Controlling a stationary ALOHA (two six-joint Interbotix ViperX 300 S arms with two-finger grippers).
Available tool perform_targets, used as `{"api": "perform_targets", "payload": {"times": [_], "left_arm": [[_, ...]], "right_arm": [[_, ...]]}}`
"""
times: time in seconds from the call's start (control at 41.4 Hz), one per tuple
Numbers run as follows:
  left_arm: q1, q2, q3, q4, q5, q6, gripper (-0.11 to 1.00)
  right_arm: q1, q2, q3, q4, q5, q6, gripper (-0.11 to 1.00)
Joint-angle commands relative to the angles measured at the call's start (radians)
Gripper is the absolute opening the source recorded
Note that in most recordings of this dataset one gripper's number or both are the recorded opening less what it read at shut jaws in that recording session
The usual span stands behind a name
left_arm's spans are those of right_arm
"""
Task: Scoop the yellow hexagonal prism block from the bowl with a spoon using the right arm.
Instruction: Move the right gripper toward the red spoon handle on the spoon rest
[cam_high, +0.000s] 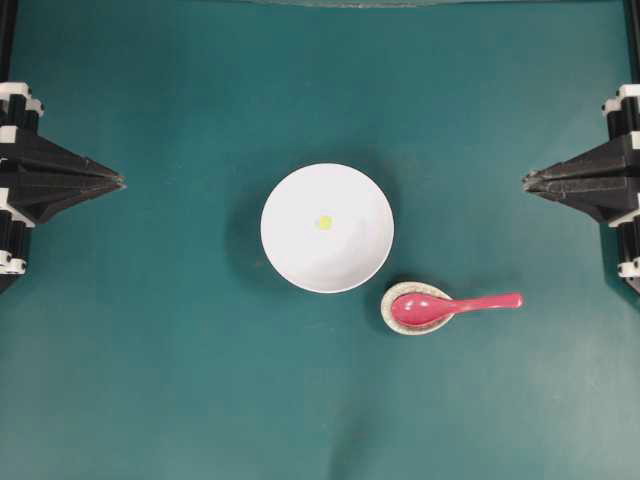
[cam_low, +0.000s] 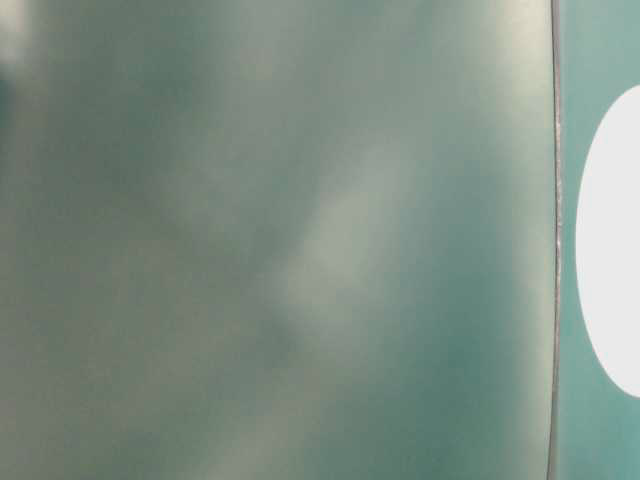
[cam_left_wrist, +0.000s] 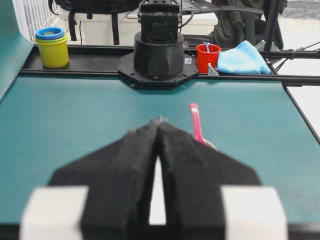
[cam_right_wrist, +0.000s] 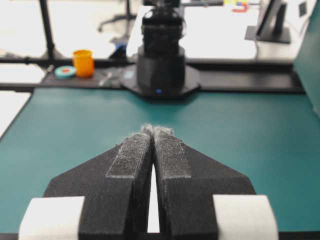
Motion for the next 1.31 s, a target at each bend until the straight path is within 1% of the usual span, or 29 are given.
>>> {"api": "perform_targets", "payload": {"times": [0.0,0.314,0.411,0.435,0.484,0.605,0.653,0.701,0.774,1.04,1.137,1.282], "left_arm": [[-0.005,0.006,-0.031,0.009,0.009,0.005,-0.01],[-0.005,0.006,-0.032,0.011,0.015,0.003,0.0],[-0.005,0.006,-0.032,0.009,0.015,0.002,0.0],[-0.005,0.006,-0.031,0.009,0.015,0.003,0.0],[-0.005,0.008,-0.031,0.009,0.015,0.002,0.0],[-0.005,0.006,-0.031,0.009,0.021,0.002,0.0],[-0.005,0.006,-0.032,0.011,0.023,0.002,0.0],[-0.005,0.006,-0.031,0.011,0.025,0.002,0.0],[-0.005,0.006,-0.031,0.009,0.026,0.002,0.0],[-0.005,0.006,-0.032,0.011,0.026,-0.003,0.0],[-0.005,0.008,-0.031,0.009,0.026,-0.003,0.0],[-0.005,0.006,-0.031,0.009,0.026,-0.005,0.0]], "right_arm": [[0.0,0.002,-0.015,-0.002,-0.008,0.002,0.0],[-0.002,0.003,-0.017,0.0,-0.014,0.005,0.01],[0.0,0.005,-0.018,-0.002,-0.012,0.005,0.03],[0.0,0.005,-0.018,-0.002,-0.012,0.005,0.05],[0.0,0.006,-0.017,-0.002,-0.009,0.006,0.12],[0.0,0.006,-0.017,0.003,-0.009,0.008,0.38],[0.0,0.008,-0.017,0.006,-0.009,0.008,0.47],[0.0,0.009,-0.015,0.011,-0.008,0.008,0.54],[0.0,0.017,-0.014,0.02,-0.008,0.008,0.6],[0.0,0.101,0.018,0.054,-0.029,0.018,0.6],[0.008,0.147,0.048,0.064,-0.086,0.028,0.6],[0.043,0.232,0.1,0.074,-0.21,0.048,0.6]]}}
